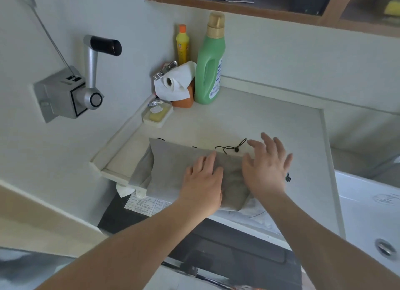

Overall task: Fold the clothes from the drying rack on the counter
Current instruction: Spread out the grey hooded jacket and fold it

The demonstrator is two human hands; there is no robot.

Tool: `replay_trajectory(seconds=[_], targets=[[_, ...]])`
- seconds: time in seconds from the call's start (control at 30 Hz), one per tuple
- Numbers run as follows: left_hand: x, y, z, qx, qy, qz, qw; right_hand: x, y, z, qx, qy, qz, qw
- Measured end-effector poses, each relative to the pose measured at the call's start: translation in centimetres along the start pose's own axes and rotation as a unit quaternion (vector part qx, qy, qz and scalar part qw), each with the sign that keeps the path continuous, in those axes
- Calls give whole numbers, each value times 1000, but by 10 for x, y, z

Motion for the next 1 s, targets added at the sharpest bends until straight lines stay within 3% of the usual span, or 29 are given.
replay_trajectory(seconds=[0.07, 0.13, 0.2, 0.27, 0.4, 0.6, 0.73, 0.87, 0.93, 1.0], targets=[[-3, -13, 14, 12, 35, 39, 999, 13, -4, 25, -73, 88, -1, 993], [-6, -20, 38, 50, 110, 54, 991, 25, 10, 42, -126, 131, -52, 982], [-6, -15, 61, 86, 158, 8, 984, 35, 29, 42, -90, 82, -129, 984], [-5, 2, 71, 75, 154, -67, 983, 38, 36, 43, -79, 55, -169, 981], [1, 33, 67, -37, 130, -152, 979, 27, 21, 63, -145, 115, -139, 973], [3, 44, 70, -72, 127, -211, 967, 20, 17, 87, -108, 169, -122, 972], [4, 48, 68, -76, 120, -226, 964, -4, 26, 80, -137, 124, -156, 970], [1, 48, 62, -36, 124, -226, 966, -13, 32, 51, -40, -61, -153, 986], [-4, 42, 55, 10, 130, -199, 971, -11, 33, 38, -15, -94, -134, 986], [-8, 32, 42, 55, 124, -124, 983, -5, 33, 26, -7, -94, -122, 988]])
Point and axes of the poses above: each hand's wrist, its own x-axis away from the middle knuckle, its own y-axis out of the palm, z = x × y, the point moved 7 cm from there along -x, towards the middle knuckle, and after that the axes turned 7 degrees about -y, right-handed, at the moved point
